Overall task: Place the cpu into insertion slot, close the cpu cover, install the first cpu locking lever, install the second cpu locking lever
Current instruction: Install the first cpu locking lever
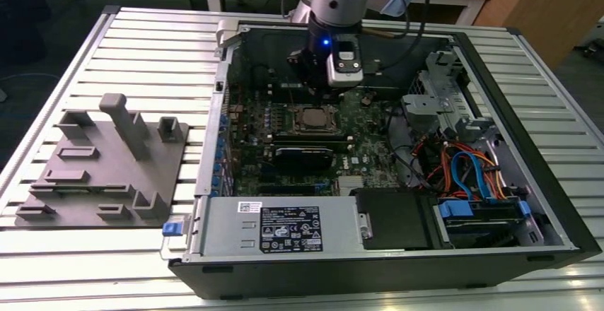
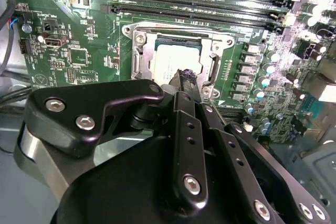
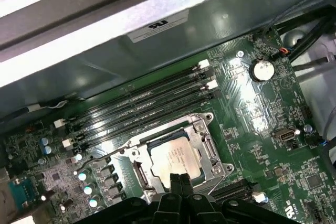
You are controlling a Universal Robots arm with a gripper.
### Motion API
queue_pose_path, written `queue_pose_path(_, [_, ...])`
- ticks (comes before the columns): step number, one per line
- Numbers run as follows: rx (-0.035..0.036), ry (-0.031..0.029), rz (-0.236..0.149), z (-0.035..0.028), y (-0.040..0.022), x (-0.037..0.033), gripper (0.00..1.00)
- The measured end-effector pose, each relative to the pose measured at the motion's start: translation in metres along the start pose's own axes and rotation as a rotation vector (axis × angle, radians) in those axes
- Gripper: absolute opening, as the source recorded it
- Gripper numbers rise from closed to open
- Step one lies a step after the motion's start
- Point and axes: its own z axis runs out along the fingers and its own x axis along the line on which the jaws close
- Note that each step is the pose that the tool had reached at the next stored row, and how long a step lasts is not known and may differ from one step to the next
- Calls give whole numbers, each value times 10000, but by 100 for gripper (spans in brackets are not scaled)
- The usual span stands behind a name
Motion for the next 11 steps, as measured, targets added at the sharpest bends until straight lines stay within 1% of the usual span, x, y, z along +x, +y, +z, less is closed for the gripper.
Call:
queue_pose_path(1, [-17, -41, -6, 0, -4, 9, 10])
queue_pose_path(2, [-43, -100, -12, 0, -8, 17, 10])
queue_pose_path(3, [-75, -173, -18, 1, -11, 25, 10])
queue_pose_path(5, [-154, -342, -29, 1, -17, 40, 10])
queue_pose_path(6, [-195, -392, -42, 2, -19, 43, 10])
queue_pose_path(8, [-251, -380, -203, 2, -19, 43, 10])
queue_pose_path(11, [-301, -356, -616, 5, -18, 43, 10])
